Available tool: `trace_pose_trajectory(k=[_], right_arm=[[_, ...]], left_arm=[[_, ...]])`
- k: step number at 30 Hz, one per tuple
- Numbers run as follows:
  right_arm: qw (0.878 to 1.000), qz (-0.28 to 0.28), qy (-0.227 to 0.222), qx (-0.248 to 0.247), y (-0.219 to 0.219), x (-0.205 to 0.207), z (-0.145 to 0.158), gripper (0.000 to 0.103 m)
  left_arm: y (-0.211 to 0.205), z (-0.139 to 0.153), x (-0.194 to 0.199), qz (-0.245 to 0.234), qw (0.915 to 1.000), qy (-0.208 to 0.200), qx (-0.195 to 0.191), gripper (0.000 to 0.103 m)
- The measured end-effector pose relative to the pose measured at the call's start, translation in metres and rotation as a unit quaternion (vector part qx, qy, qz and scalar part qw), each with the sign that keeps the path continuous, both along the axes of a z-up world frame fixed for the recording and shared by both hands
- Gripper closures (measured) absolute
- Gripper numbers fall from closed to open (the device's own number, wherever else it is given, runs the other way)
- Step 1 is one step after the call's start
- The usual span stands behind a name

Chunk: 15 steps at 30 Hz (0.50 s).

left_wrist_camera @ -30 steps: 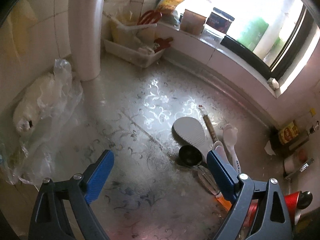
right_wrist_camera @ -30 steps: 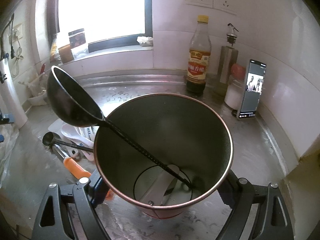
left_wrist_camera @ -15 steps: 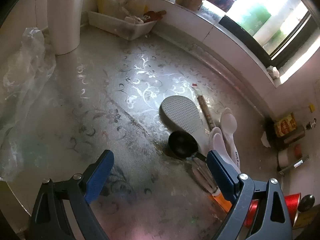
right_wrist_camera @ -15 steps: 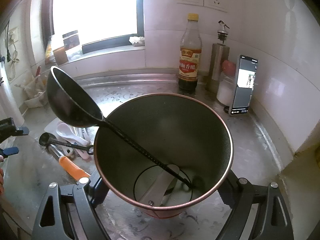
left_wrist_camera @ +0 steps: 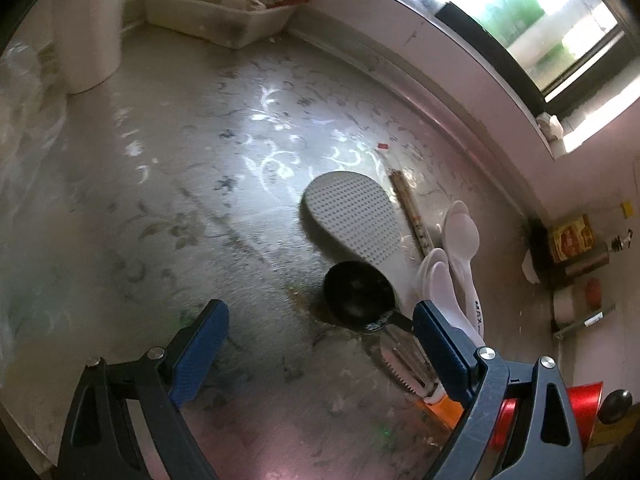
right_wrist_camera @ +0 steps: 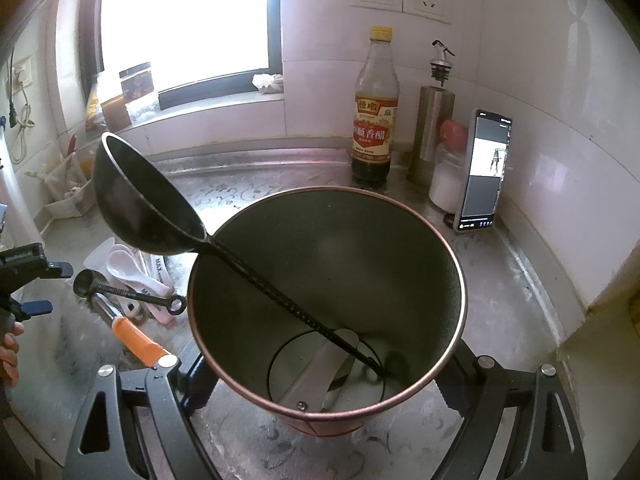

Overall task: Organize utensils
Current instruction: 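Open the left gripper and move it back to the loose utensils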

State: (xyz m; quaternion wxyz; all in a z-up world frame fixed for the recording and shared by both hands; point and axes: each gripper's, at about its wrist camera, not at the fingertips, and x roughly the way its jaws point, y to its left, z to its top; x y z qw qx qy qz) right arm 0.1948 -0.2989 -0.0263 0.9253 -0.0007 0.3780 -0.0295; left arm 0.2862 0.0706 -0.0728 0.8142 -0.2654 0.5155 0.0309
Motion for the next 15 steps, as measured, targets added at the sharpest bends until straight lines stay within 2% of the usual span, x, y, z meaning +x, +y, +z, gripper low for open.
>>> trace_pose_trajectory(k=[3,4,5,9,15], right_arm=[[1.000,0.000,0.000,0.000,0.000,0.000,0.000,0.013],[1.000,0.000,0.000,0.000,0.000,0.000,0.000,0.013],[1.000,0.000,0.000,0.000,0.000,0.001,0.000,0.013],[1.000,0.002,-0.001,-0.001,0.000,0.003,0.001,0.013],[1.000,0.004,-0.003,-0.002,0.000,0.004,0.001,0.013]], left_arm=[[-0.005,-0.002,0.006,-0.013,0.9998,-0.008,-0.009,0.019],[-0.008,-0.002,0.008,-0.017,0.9998,-0.012,-0.005,0.026],[-0.010,-0.002,0.009,-0.019,0.9997,-0.015,0.002,0.027],[-0.013,-0.001,0.011,-0.014,0.9993,-0.031,0.012,0.027],[-0.014,-0.007,0.018,-0.017,0.9995,-0.025,0.007,0.027]])
